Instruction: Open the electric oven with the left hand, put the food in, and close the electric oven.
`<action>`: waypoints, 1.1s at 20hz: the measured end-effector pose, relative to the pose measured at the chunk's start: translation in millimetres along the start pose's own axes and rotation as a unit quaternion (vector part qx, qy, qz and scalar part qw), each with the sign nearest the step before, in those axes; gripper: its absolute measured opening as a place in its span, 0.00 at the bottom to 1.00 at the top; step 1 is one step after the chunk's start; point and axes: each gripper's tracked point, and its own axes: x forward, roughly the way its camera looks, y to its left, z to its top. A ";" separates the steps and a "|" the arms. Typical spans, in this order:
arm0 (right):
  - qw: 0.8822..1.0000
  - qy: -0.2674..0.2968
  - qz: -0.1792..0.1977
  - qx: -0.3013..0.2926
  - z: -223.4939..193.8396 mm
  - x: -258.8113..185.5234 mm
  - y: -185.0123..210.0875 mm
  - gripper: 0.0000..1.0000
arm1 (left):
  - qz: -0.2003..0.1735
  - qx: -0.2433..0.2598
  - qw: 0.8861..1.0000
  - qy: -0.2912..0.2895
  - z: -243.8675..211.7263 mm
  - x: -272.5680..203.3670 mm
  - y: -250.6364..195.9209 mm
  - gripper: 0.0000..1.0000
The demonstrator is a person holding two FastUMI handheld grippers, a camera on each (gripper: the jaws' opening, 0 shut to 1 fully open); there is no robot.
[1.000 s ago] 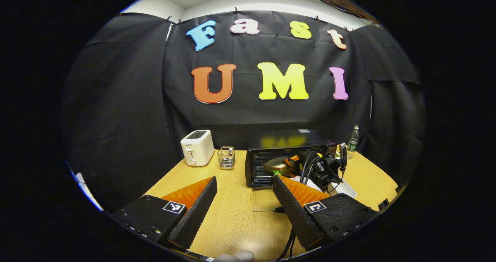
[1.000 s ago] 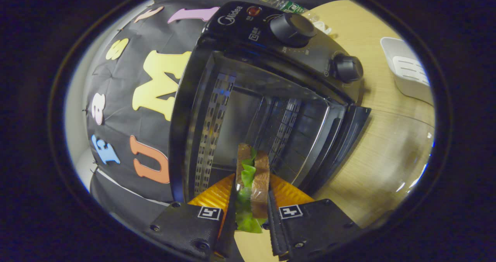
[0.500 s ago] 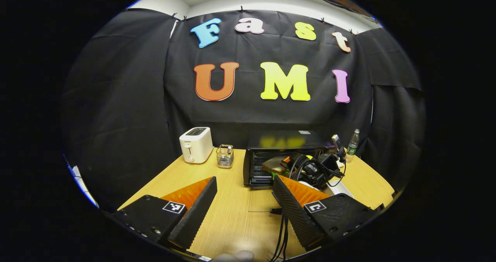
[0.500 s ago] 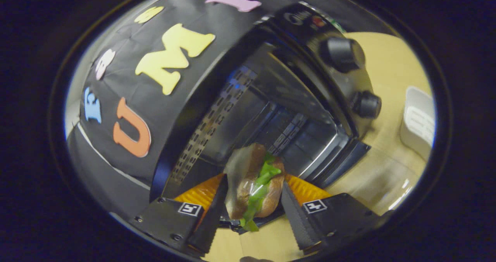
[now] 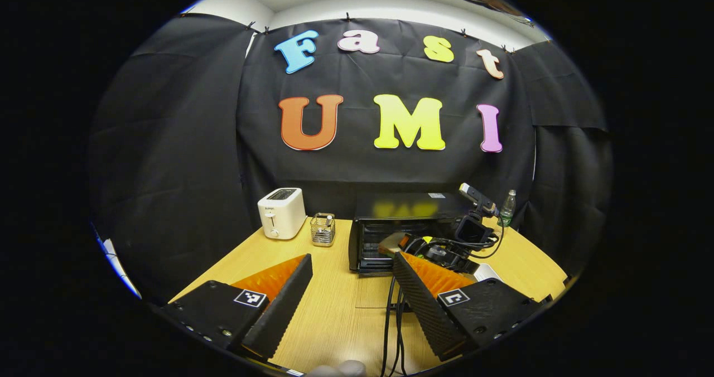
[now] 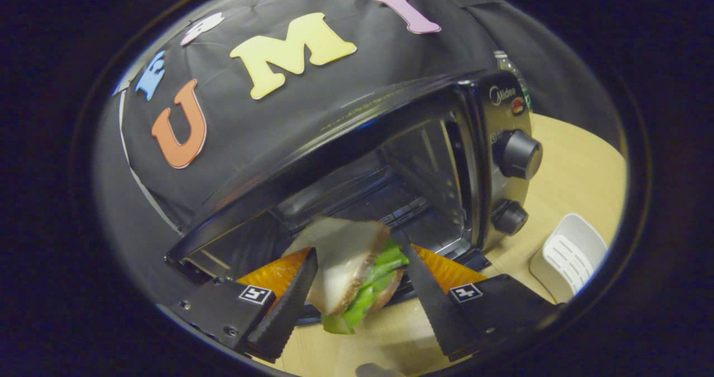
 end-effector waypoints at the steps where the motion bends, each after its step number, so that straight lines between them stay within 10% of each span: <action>1: 1.000 -0.002 0.003 -0.002 3.4 -2.4 0.5 0.96 | 0.002 0.001 1.000 -0.001 -0.1 0.1 1.1 0.96; 22: 0.961 -0.144 0.013 -0.237 185.1 -304.2 -111.0 0.97 | -0.017 0.045 0.999 0.019 -48.5 7.7 -47.7 0.96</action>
